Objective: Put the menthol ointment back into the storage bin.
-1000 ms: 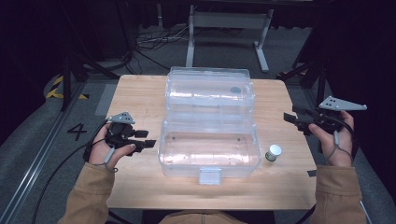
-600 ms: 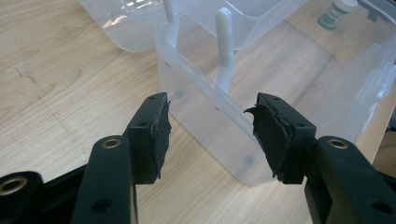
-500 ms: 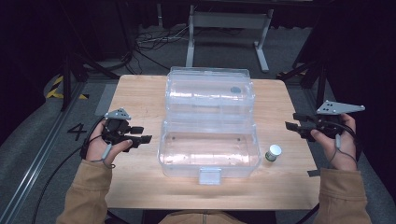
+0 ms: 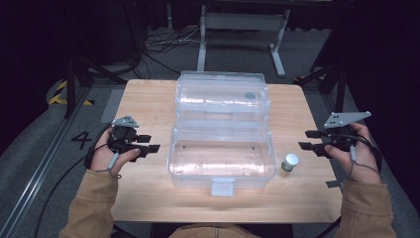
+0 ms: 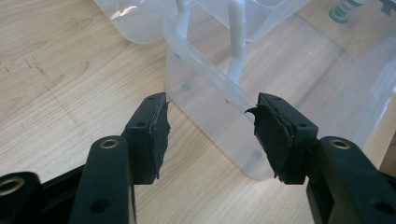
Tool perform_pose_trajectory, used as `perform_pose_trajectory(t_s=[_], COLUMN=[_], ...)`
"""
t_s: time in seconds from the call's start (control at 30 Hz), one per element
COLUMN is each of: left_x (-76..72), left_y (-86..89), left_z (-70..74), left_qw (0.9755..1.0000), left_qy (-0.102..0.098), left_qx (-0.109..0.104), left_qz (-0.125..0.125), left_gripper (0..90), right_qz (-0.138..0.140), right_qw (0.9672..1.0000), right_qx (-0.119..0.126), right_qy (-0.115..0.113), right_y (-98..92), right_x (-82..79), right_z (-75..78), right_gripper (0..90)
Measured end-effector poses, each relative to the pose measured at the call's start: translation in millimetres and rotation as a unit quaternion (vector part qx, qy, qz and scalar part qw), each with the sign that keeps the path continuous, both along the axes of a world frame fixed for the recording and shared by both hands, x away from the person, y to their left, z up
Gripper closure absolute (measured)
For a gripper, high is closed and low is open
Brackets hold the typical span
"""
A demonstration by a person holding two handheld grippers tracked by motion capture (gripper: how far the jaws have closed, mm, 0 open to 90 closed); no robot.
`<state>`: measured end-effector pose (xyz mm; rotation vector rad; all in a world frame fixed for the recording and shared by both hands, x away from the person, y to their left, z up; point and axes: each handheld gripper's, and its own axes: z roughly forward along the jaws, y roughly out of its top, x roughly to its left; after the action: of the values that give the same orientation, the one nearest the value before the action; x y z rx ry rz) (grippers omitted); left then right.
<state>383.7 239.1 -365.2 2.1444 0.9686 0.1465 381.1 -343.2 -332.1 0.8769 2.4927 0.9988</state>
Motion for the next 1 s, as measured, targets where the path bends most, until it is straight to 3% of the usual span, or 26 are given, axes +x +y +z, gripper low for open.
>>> perform_pose_trajectory(t_s=[0.47, 0.73, 1.0], left_x=[-0.4, -0.2, 0.0], left_y=[0.0, 0.7, 1.0], left_z=[-0.3, -0.6, -0.8], left_qw=[1.0, 1.0, 1.0], left_qy=[0.004, 0.004, 0.004], left_qx=[0.0, 0.0, 0.0], left_qz=[0.001, 0.001, 0.001], left_gripper=[45.4, 45.5, 45.5], right_qz=[0.029, 0.042, 0.058], right_qw=[0.9967, 0.9939, 0.9887], right_qx=[-0.064, -0.084, -0.111], right_qy=[0.041, 0.058, 0.081], right_y=[11.5, 17.4, 23.3], right_x=[5.7, 9.4, 12.9], right_z=[-15.5, -24.3, -34.9], right_gripper=[45.2, 42.3, 38.9])
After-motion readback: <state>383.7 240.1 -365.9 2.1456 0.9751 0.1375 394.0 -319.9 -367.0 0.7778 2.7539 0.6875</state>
